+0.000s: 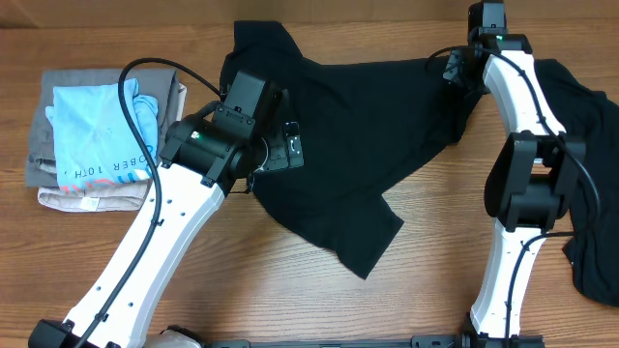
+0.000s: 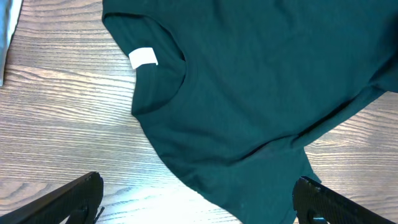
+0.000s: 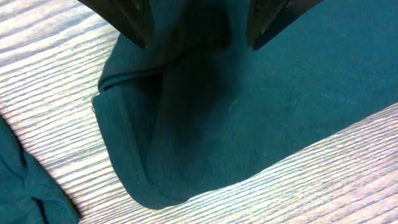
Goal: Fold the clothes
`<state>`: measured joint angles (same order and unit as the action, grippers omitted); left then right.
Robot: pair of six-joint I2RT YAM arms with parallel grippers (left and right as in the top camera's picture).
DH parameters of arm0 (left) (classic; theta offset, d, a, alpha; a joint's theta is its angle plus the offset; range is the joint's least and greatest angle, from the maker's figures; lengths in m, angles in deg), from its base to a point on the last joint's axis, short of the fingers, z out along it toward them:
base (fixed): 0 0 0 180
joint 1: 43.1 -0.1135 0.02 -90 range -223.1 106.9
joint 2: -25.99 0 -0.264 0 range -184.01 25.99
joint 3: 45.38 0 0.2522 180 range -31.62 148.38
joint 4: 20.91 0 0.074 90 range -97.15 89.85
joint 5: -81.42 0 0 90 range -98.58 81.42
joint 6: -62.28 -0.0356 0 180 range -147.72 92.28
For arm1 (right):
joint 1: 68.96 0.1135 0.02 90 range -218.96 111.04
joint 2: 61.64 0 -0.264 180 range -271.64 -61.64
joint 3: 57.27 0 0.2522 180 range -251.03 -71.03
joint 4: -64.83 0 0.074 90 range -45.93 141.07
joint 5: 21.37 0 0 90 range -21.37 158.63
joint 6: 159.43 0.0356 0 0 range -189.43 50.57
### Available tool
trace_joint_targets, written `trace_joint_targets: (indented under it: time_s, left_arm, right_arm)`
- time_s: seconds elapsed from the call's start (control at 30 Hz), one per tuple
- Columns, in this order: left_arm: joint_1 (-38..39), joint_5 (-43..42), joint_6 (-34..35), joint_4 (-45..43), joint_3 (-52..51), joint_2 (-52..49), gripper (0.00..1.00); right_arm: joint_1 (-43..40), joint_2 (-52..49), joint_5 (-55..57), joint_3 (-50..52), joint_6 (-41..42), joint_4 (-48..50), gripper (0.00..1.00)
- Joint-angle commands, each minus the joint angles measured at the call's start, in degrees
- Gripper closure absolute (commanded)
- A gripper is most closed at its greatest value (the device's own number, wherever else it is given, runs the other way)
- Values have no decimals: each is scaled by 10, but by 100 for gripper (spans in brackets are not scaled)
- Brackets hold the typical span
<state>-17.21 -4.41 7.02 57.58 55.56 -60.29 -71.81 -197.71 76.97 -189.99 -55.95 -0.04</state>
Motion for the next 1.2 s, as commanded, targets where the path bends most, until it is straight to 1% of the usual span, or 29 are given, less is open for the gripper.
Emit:
trace_joint_targets:
  time_s: [0.0, 0.07, 0.13, 0.17, 0.47, 0.63, 0.67, 0.73, 0.9, 1.0, 1.03, 1.07, 1.1, 1.17]
  left_arm:
    - [3, 9, -1, -2, -5, -3, 0]
    - [3, 9, -1, -2, -5, -3, 0]
    - [3, 9, -1, -2, -5, -3, 0]
    - [3, 9, -1, -2, -5, -3, 0]
    - [3, 9, -1, -2, -5, -3, 0]
    - [3, 9, -1, -2, -5, -3, 0]
    - [3, 9, -1, -2, -5, -3, 0]
    - [3, 9, -1, -2, -5, -3, 0]
    - [3, 9, -1, -2, -5, -3, 0]
    - [3, 9, -1, -2, -5, -3, 0]
    - [3, 9, -1, -2, -5, -3, 0]
    - [3, 9, -1, -2, -5, -3, 0]
    - [3, 9, -1, -2, -5, -3, 0]
    - [3, 9, -1, -2, -5, -3, 0]
  right_arm:
    - [2, -13, 0, -3, -2, 3, 48]
    - [2, -13, 0, -3, -2, 3, 49]
    - [2, -13, 0, -3, -2, -1, 55]
    - [2, -13, 0, -3, -2, -2, 56]
    - [2, -13, 21, -5, -2, -3, 58]
    - [2, -12, 22, -32, -2, -25, 59]
    - [2, -12, 22, -40, -2, -30, 60]
    - [2, -12, 22, -54, -2, -39, 66]
    - [2, -12, 32, -66, -2, -50, 69]
    - [2, -12, 33, -65, -2, -59, 76]
    - [2, -12, 33, -65, -2, -61, 76]
    - [1, -12, 32, -65, -2, -62, 72]
    - [1, -12, 32, -65, -2, -62, 64]
    - [1, -12, 32, -65, 1, -65, 56]
